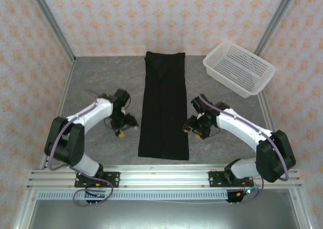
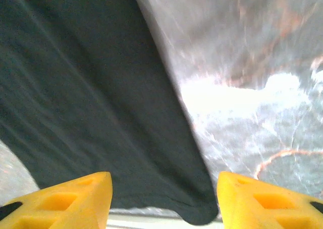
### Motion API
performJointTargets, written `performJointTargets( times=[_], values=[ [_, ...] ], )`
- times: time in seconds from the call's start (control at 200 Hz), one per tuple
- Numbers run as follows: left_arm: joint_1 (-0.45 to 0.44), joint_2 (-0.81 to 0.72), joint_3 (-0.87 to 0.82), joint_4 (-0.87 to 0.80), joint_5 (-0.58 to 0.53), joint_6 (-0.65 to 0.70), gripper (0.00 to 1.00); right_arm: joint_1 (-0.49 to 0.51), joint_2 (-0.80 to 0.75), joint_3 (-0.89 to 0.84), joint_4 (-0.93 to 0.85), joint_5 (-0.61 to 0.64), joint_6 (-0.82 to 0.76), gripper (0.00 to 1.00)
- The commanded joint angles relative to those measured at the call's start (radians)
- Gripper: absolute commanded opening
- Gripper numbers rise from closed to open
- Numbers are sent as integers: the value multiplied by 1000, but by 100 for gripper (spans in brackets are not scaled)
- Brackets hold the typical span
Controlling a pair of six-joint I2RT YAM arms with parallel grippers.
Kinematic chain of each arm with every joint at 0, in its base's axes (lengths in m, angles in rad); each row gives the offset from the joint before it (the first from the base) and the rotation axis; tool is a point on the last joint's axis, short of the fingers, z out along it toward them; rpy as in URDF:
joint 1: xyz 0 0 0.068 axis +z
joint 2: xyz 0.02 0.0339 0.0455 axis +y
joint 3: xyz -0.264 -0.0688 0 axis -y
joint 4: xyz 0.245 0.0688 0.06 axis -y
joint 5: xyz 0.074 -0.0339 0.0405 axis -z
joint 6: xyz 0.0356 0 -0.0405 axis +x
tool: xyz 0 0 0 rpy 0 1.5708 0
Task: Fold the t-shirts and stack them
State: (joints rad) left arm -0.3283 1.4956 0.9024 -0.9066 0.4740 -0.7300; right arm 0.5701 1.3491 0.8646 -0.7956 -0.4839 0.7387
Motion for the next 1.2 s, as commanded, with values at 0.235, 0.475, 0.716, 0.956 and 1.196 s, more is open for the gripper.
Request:
performJointTargets(
  times=[0.235, 0.475, 0.716, 0.956, 1.196],
  values=[
    [-269, -170, -253, 223, 49, -232, 64, 133, 6, -140, 73, -69, 56, 57],
    [-302, -115, -252, 292, 46, -257, 58, 166, 8, -174, 100, -64, 78, 57],
    [-356, -28, -244, 378, 33, -302, 36, 178, -15, -214, 126, -67, 109, 56],
    [-365, -11, -227, 371, 7, -301, 18, 217, 45, -198, 172, -74, 136, 52],
    [-367, -32, -238, 383, 13, -304, 4, 277, 79, -148, 166, -55, 173, 49]
  ],
)
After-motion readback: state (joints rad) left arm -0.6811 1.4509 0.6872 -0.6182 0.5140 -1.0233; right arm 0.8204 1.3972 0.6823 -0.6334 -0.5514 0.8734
